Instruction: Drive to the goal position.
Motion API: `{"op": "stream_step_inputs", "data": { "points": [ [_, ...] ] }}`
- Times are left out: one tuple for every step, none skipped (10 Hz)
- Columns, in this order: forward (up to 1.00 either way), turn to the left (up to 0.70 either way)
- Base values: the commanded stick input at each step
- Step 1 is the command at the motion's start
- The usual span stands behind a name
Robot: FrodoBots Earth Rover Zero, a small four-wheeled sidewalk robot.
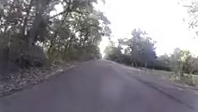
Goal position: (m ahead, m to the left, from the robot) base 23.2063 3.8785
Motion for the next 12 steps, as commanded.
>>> {"op": "stream_step_inputs", "data": {
  "points": [
    [0.70,0.00],
    [0.70,0.00],
    [0.70,0.00],
    [0.70,0.00],
    [0.70,0.00],
    [0.70,0.00],
    [0.70,0.00],
    [0.70,0.00],
    [0.70,0.00],
    [0.70,0.00],
    [0.70,0.00],
    [0.70,0.00]
  ]
}}
